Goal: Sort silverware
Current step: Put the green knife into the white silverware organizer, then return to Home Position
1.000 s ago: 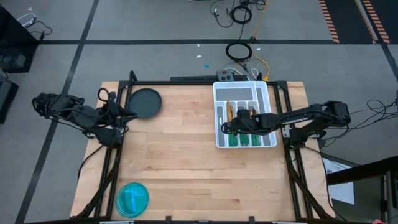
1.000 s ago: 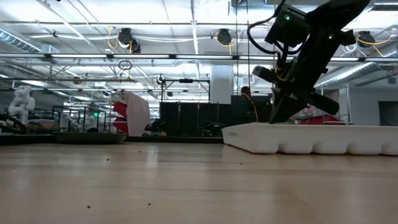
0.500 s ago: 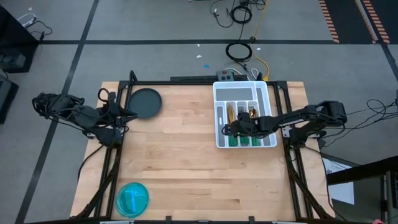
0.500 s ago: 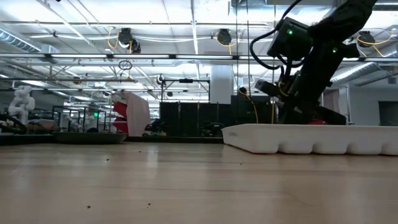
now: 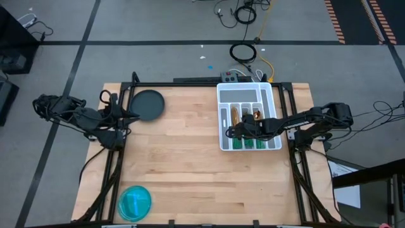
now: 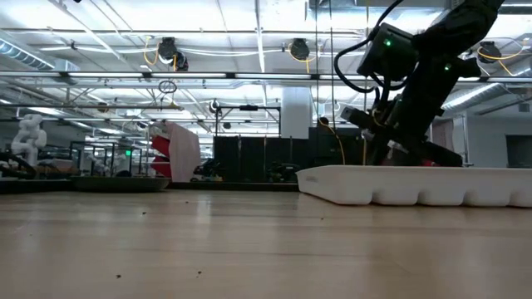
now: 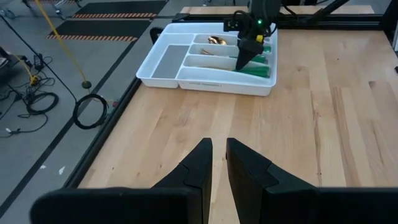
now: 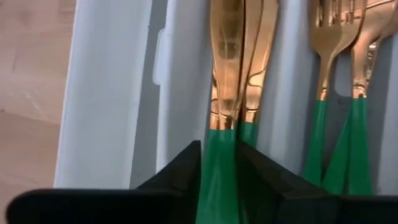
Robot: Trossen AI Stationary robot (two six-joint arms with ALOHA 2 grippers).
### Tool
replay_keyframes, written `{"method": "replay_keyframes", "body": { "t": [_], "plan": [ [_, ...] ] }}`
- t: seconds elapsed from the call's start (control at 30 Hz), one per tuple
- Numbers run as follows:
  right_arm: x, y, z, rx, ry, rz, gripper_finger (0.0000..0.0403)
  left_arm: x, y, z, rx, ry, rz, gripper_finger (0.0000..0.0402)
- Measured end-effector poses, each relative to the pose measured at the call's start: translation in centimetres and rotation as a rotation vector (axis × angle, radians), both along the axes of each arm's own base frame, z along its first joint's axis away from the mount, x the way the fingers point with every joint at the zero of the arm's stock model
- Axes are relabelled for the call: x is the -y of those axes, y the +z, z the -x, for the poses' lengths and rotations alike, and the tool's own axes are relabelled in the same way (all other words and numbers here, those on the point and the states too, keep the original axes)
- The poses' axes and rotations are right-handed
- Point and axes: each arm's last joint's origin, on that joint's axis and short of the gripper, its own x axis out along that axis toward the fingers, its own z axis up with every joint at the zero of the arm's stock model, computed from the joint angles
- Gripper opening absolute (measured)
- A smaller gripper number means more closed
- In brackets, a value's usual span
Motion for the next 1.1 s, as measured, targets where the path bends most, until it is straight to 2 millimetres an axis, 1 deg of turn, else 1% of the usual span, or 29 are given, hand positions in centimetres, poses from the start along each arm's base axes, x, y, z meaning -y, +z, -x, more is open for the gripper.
{"method": "replay_keyframes", "body": {
  "t": [0.17, 0.23, 0.3, 0.37, 0.43, 0.5, 0.57, 0.63, 0.7, 0.77, 0.83, 0.9, 0.97, 1.03, 1.1],
  "plan": [
    [-0.2, 0.6, -0.5, 0.012, 0.075, 0.03, 0.011, 0.0, 0.0, 0.0, 0.0, 0.0, 0.0, 0.0057],
    [-0.4, 1.4, -0.8, 0.016, 0.137, 0.081, 0.011, 0.0, 0.0, 0.0, 0.0, 0.0, 0.0, 0.0057],
    [-0.8, 2.6, -1.1, 0.036, 0.218, 0.141, 0.0108, 0.0, 0.0, 0.0, 0.0, 0.0, 0.0, 0.0057],
    [-1.4, 4.5, -1.3, 0.081, 0.329, 0.216, 0.0106, 0.0, 0.0, 0.0, 0.001, 0.0, 0.001, 0.0057],
    [-2.0, 6.8, -1.3, 0.15, 0.43, 0.29, 0.0106, 0.0, 0.0, 0.0, 0.0, -0.001, -0.003, 0.0057],
    [-2.8, 9.4, -0.9, 0.226, 0.532, 0.375, 0.0105, 0.0, 0.0, 0.0, 0.003, 0.001, -0.008, 0.0057],
    [-3.6, 12.5, 0.1, 0.321, 0.644, 0.467, 0.0105, 0.0, 0.2, -0.1, 0.021, 0.004, -0.004, 0.0057],
    [-4.3, 15.6, 1.6, 0.428, 0.745, 0.543, 0.0105, 0.1, 0.5, -0.3, 0.057, 0.001, 0.005, 0.0057],
    [-4.8, 18.2, 3.7, 0.541, 0.828, 0.601, 0.0105, 0.2, 0.8, -0.5, 0.089, -0.01, 0.002, 0.0057],
    [-5.0, 20.6, 6.2, 0.654, 0.859, 0.659, 0.0105, 0.3, 1.2, -0.7, 0.128, -0.022, -0.005, 0.0056],
    [-4.8, 22.4, 9.0, 0.762, 0.854, 0.704, 0.0105, 0.4, 1.6, -0.9, 0.171, -0.032, -0.009, 0.0056],
    [-4.4, 23.8, 11.8, 0.857, 0.844, 0.758, 0.0105, 0.4, 2.2, -1.0, 0.228, -0.044, -0.014, 0.0056],
    [-3.9, 24.5, 14.5, 0.921, 0.837, 0.812, 0.0105, 0.4, 2.8, -0.9, 0.289, -0.05, -0.012, 0.0056],
    [-3.3, 24.8, 17.1, 0.96, 0.834, 0.876, 0.0105, 0.1, 3.4, -0.4, 0.35, -0.048, 0.007, 0.0056],
    [-2.7, 24.8, 19.2, 0.974, 0.83, 0.926, 0.0105, -0.3, 3.7, 0.5, 0.399, -0.043, 0.031, 0.0056]
  ]
}}
